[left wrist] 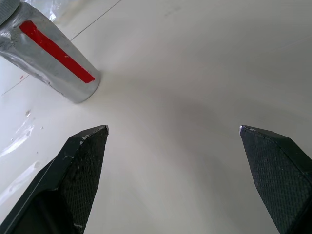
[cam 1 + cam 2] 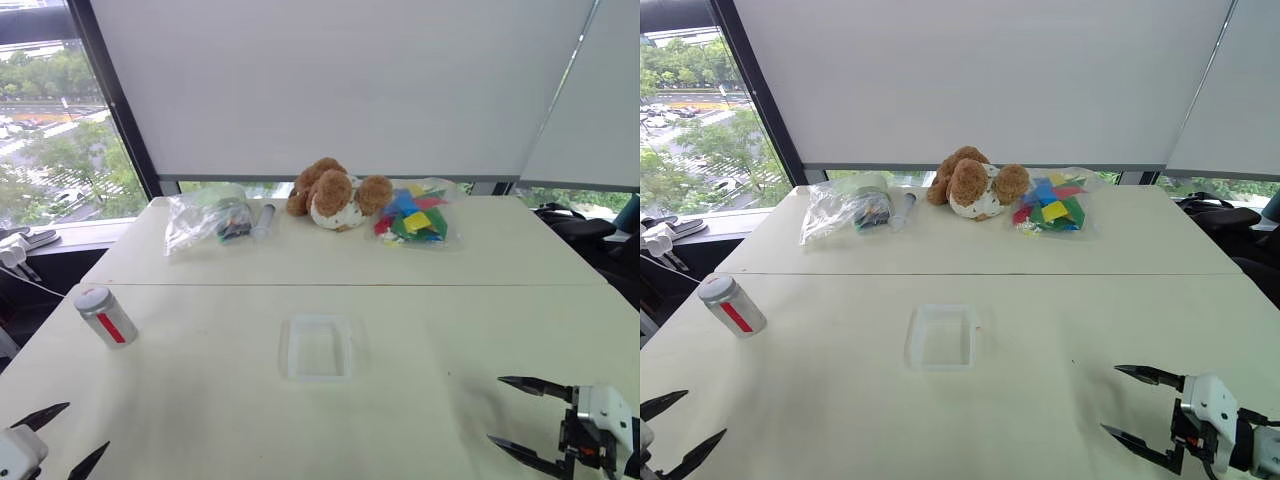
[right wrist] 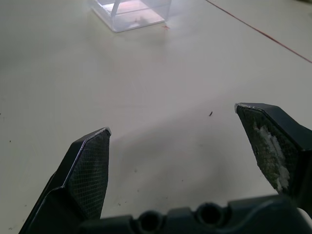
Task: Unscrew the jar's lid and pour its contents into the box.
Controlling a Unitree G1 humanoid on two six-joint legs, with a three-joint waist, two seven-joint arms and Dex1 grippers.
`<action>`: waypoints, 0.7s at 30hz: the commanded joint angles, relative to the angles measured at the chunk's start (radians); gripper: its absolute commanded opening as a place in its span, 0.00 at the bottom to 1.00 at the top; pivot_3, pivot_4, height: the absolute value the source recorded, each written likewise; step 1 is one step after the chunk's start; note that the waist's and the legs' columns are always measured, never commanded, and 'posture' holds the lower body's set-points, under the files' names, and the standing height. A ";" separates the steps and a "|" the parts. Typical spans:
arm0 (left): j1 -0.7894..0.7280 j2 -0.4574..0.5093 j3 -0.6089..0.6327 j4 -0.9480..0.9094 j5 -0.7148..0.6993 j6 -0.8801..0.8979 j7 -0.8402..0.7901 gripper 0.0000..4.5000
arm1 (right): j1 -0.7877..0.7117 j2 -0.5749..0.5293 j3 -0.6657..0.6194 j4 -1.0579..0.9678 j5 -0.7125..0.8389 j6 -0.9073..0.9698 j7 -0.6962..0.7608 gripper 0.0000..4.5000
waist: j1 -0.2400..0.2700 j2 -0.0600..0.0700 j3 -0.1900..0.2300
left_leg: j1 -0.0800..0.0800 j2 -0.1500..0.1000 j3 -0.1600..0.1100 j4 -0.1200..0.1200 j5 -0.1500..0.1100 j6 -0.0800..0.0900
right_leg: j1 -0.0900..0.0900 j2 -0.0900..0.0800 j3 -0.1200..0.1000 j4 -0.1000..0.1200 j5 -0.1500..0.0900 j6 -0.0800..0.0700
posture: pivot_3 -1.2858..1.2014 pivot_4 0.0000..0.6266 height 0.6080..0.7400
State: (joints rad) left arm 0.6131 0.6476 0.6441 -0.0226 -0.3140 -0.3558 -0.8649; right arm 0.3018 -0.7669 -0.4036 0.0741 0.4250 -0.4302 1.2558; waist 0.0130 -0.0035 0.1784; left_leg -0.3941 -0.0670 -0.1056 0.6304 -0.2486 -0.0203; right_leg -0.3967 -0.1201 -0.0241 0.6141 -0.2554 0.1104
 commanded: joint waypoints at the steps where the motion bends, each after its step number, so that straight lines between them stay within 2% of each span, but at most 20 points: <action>1: 0.008 -0.009 0.006 -0.033 -0.015 0.002 0.007 0.98 | -0.015 0.004 -0.002 0.005 0.010 -0.027 -0.002 1.00 | 0.000 0.000 0.000 | 0.000 0.000 0.000 0.000 0.000 0.000 | 0.000 0.000 0.000 0.000 0.000 0.000 | 0.52 0.24 1.00; 8: 0.010 -0.122 0.088 -0.096 -0.138 0.114 0.137 0.98 | -0.126 0.108 0.108 -0.131 0.097 0.016 -0.041 1.00 | -0.006 0.000 0.000 | 0.001 0.003 0.000 0.000 0.000 0.000 | 0.001 0.002 0.000 0.001 -0.002 0.003 | 0.52 0.24 1.00; 10: 0.002 -0.196 0.141 -0.118 -0.202 0.176 0.255 0.98 | -0.169 0.148 0.162 -0.183 0.122 0.042 -0.049 1.00 | -0.009 0.000 0.000 | 0.002 0.004 0.000 0.000 0.000 0.000 | 0.001 0.002 0.000 0.001 -0.002 0.003 | 0.52 0.24 1.00; 13: -0.002 -0.313 0.193 -0.122 -0.212 0.193 0.406 0.98 | -0.234 0.194 0.239 -0.258 0.169 0.116 -0.065 1.00 | -0.002 0.000 0.000 | 0.001 0.004 0.000 0.001 0.001 0.001 | 0.000 0.003 0.000 0.001 -0.002 0.003 | 0.52 0.24 1.00; 15: 0.008 -0.382 0.192 -0.132 -0.201 0.194 0.467 0.98 | -0.272 0.205 0.276 -0.298 0.214 0.188 -0.073 1.00 | 0.000 -0.001 0.000 | 0.001 0.003 0.001 0.001 0.001 0.002 | 0.001 0.003 0.000 0.001 0.000 0.001 | 0.52 0.24 1.00; 18: 0.006 -0.473 0.184 -0.153 -0.205 0.210 0.561 0.98 | -0.354 0.252 0.322 -0.302 0.183 0.163 -0.079 1.00 | 0.004 -0.006 -0.002 | 0.001 0.002 0.001 0.002 0.000 0.000 | 0.001 0.002 0.000 0.001 0.001 -0.001 | 0.52 0.24 1.00; 21: -0.001 -0.513 0.143 -0.191 -0.189 0.210 0.588 0.98 | -0.409 0.290 0.356 -0.315 0.171 0.174 -0.102 1.00 | 0.007 -0.009 -0.004 | 0.001 0.003 0.000 0.003 0.000 0.000 | 0.002 0.002 -0.002 0.001 0.001 0.000 | 0.52 0.24 1.00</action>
State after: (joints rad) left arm 0.6141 0.1267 0.7944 -0.1515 -0.5085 -0.1357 -0.2914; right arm -0.0970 -0.4846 -0.0542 -0.1996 0.5951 -0.2514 1.1666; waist 0.0196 -0.0123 0.1748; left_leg -0.3926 -0.0642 -0.1062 0.6330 -0.2487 -0.0208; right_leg -0.3942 -0.1178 -0.0272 0.6148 -0.2546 0.1100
